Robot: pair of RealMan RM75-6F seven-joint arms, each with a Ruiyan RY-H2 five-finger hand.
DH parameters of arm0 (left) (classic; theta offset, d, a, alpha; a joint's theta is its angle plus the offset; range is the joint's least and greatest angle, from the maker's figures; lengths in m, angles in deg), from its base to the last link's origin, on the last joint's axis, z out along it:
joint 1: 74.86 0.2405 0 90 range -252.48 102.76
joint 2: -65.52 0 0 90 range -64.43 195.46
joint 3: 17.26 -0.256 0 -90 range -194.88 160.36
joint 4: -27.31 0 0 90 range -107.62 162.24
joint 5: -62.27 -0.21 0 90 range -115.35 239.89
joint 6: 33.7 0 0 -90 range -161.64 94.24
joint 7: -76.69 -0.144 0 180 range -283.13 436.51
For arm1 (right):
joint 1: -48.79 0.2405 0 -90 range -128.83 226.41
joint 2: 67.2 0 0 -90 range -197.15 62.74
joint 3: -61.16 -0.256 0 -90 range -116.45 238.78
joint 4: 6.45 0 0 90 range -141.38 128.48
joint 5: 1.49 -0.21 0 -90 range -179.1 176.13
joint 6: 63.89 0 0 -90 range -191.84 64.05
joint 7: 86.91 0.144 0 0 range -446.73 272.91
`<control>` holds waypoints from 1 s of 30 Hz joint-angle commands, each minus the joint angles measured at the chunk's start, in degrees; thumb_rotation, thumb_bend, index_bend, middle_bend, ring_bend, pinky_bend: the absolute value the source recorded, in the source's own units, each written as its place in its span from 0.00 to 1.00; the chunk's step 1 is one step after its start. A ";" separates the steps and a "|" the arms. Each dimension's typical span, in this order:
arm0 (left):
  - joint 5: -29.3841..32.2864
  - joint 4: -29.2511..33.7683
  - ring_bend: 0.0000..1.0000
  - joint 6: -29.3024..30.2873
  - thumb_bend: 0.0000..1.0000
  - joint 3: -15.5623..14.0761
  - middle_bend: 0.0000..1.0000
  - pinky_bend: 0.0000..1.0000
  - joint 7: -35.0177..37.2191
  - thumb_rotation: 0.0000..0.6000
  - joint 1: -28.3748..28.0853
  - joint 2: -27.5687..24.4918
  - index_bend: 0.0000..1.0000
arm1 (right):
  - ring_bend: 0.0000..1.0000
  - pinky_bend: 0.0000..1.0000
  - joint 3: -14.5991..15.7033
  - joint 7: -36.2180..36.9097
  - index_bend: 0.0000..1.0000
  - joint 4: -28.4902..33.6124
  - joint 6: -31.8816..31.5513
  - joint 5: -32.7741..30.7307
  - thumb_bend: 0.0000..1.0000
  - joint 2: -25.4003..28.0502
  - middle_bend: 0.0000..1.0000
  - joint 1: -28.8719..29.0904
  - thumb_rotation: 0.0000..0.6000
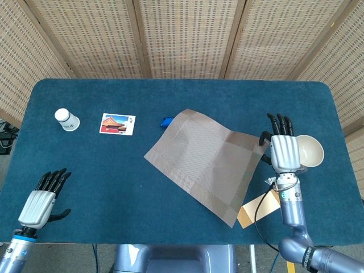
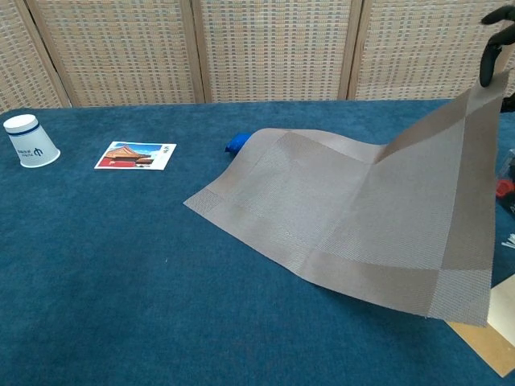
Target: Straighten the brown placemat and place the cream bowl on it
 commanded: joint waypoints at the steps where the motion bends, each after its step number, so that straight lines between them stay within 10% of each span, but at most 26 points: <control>1: -0.04 0.01 0.00 0.06 0.18 0.02 0.00 0.00 0.07 1.00 -0.01 -0.01 0.01 | 0.00 0.00 0.51 0.47 0.41 0.58 -0.31 -0.83 0.32 1.44 0.00 -0.92 1.00; 7: -0.44 0.23 0.00 0.41 0.18 -0.01 0.00 0.00 -0.12 1.00 -0.03 -0.06 0.01 | 0.00 0.00 2.30 1.47 0.22 2.08 -3.01 -0.89 0.24 4.61 0.00 -3.96 1.00; 18: -1.34 2.15 0.00 1.48 0.18 1.51 0.00 0.00 -1.60 1.00 -1.12 -0.90 0.01 | 0.00 0.00 8.62 14.91 0.20 4.27 -11.01 6.14 0.22 8.85 0.00 -12.87 1.00; 30: 4.36 8.87 0.00 -7.14 0.04 10.08 0.00 0.00 -14.98 1.00 -10.39 -1.72 0.03 | 0.00 0.00 11.19 25.66 0.20 1.41 -14.55 11.78 0.22 11.01 0.00 -16.40 1.00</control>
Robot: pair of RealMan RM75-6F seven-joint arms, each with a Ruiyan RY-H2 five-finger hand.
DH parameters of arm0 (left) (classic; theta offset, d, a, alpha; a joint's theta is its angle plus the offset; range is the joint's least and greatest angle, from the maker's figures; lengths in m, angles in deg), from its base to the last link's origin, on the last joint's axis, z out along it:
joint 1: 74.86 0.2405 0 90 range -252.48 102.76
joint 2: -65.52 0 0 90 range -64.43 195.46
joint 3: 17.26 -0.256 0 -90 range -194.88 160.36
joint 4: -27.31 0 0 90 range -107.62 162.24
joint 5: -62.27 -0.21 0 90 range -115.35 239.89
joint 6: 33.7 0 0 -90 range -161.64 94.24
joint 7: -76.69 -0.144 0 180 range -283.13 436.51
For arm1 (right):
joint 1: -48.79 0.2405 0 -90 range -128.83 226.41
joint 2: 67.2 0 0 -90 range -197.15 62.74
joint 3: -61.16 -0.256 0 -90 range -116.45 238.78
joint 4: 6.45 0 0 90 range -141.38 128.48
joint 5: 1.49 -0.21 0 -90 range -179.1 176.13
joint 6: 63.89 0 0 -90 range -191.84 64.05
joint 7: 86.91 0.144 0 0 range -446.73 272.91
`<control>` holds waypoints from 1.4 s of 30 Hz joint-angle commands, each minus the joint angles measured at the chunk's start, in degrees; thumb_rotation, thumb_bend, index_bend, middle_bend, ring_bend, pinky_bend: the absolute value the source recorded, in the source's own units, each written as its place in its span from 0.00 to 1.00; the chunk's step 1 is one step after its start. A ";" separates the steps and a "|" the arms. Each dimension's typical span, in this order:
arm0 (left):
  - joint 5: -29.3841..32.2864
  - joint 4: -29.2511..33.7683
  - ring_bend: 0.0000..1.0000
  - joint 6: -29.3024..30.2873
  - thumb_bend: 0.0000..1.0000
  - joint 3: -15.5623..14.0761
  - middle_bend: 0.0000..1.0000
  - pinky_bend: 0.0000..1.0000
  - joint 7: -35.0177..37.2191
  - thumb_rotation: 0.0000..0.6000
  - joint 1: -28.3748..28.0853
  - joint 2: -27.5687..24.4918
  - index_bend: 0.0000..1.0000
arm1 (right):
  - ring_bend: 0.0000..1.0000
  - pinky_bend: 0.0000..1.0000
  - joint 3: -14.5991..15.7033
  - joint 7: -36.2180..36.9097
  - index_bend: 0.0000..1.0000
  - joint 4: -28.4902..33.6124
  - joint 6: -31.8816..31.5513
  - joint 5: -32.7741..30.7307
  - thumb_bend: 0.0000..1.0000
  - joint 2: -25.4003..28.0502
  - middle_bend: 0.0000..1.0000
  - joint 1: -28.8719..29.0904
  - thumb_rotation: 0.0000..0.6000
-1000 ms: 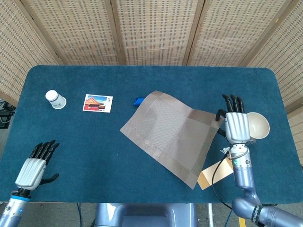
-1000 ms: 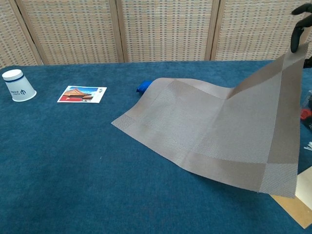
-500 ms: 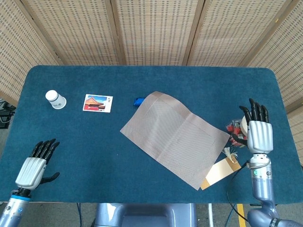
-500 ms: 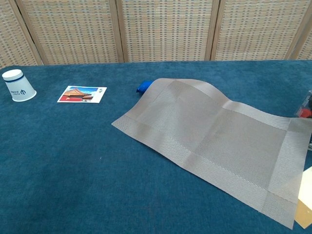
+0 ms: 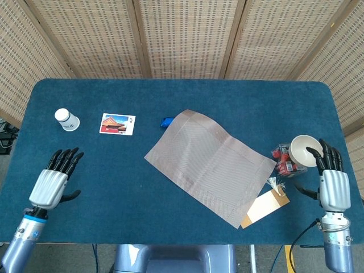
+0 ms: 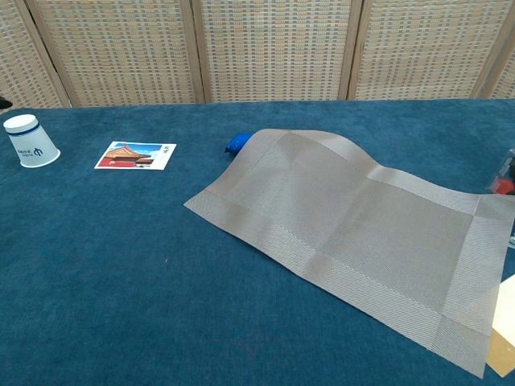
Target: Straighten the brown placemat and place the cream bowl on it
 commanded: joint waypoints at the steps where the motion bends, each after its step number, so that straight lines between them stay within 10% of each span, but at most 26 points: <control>1: 3.93 0.55 0.00 -3.97 0.04 3.41 0.00 0.00 -3.79 1.00 -3.63 0.84 0.03 | 0.00 0.00 0.12 1.47 0.20 0.15 0.08 0.38 0.21 0.69 0.00 -0.31 1.00; 19: 15.44 -14.22 0.00 -20.47 0.05 10.50 0.00 0.00 -12.19 1.00 -20.77 14.56 0.06 | 0.00 0.00 -0.31 4.97 0.20 1.02 0.39 0.99 0.21 2.34 0.00 -0.73 1.00; 42: 21.41 -29.26 0.00 -25.52 0.05 8.96 0.00 0.00 -21.88 1.00 -32.02 30.37 0.07 | 0.00 0.00 -1.23 9.19 0.20 -0.21 3.57 -0.92 0.22 2.78 0.00 0.05 1.00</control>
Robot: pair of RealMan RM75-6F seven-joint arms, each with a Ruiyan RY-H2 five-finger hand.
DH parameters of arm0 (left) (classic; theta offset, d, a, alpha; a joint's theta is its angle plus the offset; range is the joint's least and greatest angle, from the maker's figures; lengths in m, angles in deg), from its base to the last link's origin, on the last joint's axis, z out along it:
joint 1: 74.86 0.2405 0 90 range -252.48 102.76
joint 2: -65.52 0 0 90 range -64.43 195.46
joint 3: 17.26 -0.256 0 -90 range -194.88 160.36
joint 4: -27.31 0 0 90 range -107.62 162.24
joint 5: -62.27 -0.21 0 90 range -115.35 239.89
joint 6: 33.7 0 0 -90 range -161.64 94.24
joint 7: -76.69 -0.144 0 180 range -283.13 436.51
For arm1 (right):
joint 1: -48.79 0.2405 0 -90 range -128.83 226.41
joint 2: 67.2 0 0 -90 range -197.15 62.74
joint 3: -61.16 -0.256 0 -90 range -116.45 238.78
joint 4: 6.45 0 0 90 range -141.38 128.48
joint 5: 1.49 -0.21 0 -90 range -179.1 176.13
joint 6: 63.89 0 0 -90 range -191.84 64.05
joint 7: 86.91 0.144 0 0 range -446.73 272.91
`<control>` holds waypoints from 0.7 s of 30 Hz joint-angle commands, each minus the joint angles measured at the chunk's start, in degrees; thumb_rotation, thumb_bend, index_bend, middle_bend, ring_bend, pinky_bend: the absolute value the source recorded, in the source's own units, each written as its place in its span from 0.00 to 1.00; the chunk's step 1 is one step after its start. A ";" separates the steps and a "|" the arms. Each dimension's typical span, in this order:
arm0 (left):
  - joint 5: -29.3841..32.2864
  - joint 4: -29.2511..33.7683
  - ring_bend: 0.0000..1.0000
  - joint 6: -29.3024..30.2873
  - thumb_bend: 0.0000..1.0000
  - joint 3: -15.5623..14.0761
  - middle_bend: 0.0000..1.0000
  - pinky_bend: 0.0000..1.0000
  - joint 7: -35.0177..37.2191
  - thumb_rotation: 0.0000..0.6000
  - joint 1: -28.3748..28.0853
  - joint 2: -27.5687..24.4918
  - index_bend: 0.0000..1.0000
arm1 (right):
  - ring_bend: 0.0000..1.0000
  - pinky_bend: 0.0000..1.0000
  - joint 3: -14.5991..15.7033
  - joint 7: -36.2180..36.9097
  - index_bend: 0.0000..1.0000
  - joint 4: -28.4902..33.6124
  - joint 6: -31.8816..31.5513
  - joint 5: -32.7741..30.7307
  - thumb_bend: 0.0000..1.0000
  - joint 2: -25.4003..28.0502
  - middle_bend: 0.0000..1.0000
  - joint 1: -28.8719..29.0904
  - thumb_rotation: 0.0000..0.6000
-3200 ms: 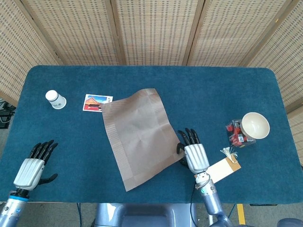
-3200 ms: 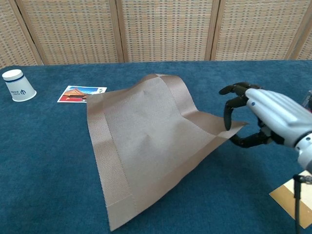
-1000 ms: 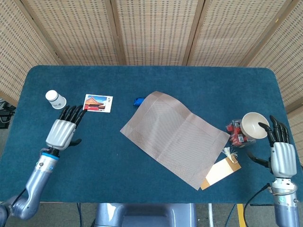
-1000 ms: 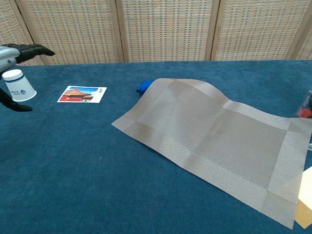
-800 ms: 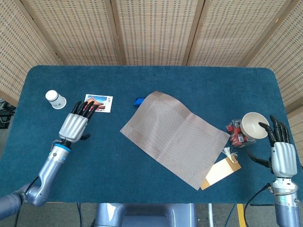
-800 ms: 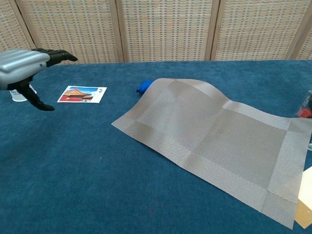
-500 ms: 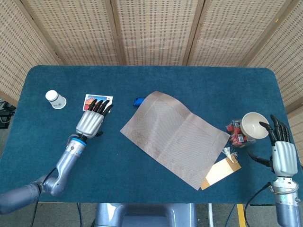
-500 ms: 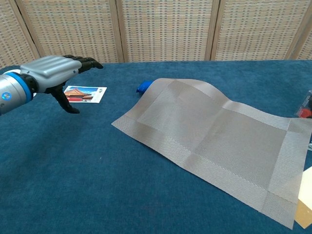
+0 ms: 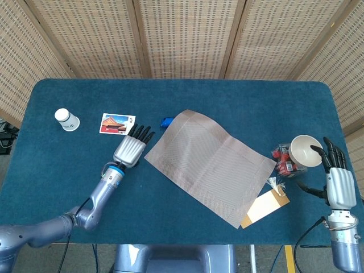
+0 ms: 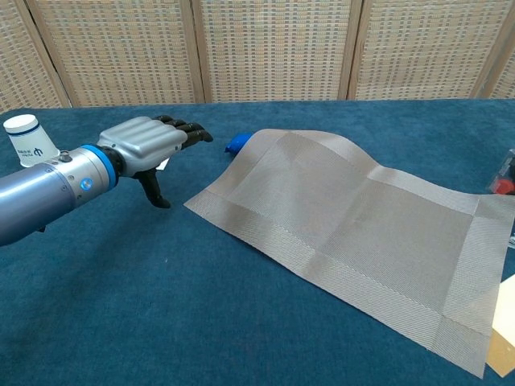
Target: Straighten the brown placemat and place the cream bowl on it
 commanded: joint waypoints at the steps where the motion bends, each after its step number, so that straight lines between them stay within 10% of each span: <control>1: 0.31 -1.50 0.00 -0.01 0.05 -0.43 0.00 0.00 -0.78 1.00 -1.00 1.42 0.07 | 0.00 0.00 -0.23 0.38 0.20 0.05 -0.08 -0.14 0.22 0.16 0.00 -0.05 1.00; 21: 2.26 -9.29 0.00 -1.25 0.05 -0.76 0.00 0.00 -3.33 1.00 -4.80 6.80 0.07 | 0.00 0.00 -0.95 3.35 0.20 0.33 0.12 -0.71 0.21 0.83 0.00 -0.23 1.00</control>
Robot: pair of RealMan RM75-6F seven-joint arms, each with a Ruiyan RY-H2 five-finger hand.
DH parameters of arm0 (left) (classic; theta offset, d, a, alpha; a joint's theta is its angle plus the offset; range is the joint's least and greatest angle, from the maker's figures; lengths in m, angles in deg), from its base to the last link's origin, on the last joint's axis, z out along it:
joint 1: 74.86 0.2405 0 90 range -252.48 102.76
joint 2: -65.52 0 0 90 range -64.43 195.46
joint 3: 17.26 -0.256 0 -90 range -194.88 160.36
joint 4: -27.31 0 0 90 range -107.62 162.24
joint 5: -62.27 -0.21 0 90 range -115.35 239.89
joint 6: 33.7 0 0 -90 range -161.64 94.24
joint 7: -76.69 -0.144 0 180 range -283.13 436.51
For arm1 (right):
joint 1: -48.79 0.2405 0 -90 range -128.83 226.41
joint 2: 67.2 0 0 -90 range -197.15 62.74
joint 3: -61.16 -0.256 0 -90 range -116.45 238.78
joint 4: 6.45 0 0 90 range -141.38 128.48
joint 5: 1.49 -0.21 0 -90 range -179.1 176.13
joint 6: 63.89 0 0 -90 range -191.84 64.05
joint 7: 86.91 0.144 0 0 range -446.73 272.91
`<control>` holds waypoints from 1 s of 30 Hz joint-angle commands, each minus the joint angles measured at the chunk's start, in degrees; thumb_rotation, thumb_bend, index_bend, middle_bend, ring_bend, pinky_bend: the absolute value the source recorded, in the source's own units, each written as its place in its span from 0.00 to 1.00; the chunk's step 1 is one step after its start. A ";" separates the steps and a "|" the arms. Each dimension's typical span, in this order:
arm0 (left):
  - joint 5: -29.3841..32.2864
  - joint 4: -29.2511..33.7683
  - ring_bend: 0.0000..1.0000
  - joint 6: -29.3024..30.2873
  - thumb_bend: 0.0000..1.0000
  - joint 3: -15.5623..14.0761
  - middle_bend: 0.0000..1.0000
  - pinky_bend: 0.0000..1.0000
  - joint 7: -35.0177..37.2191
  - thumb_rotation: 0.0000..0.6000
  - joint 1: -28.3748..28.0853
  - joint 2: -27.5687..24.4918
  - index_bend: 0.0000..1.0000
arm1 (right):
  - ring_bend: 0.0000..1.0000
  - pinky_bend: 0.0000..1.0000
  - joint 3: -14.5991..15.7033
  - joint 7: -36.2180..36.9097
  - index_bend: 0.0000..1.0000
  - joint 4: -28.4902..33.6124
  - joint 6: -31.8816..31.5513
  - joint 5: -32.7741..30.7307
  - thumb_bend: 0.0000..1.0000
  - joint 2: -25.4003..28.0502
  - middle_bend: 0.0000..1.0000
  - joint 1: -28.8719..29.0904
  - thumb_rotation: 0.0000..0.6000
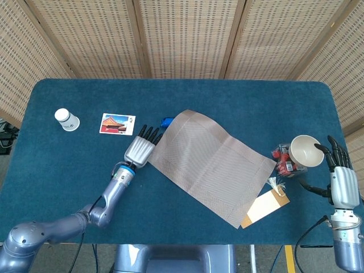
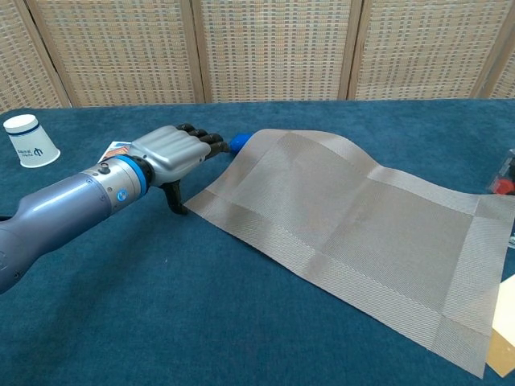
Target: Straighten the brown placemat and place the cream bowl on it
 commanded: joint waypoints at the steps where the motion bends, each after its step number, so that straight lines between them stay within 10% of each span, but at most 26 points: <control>1: 0.24 -1.12 0.00 -0.33 0.06 0.01 0.00 0.00 -0.15 1.00 -0.56 0.72 0.07 | 0.00 0.00 -0.19 0.25 0.20 -0.10 -0.04 -0.15 0.21 0.01 0.00 0.00 1.00; 26: -1.80 -9.45 0.00 2.03 0.50 -0.32 0.00 0.00 1.78 1.00 -2.97 7.85 0.09 | 0.00 0.00 0.07 2.23 0.21 0.64 0.40 0.60 0.22 0.32 0.00 0.03 1.00; 30: -2.49 -9.88 0.00 2.52 0.54 -0.47 0.00 0.00 2.64 1.00 -2.93 8.14 0.22 | 0.00 0.00 0.12 2.30 0.21 0.66 0.21 0.86 0.22 0.26 0.00 0.02 1.00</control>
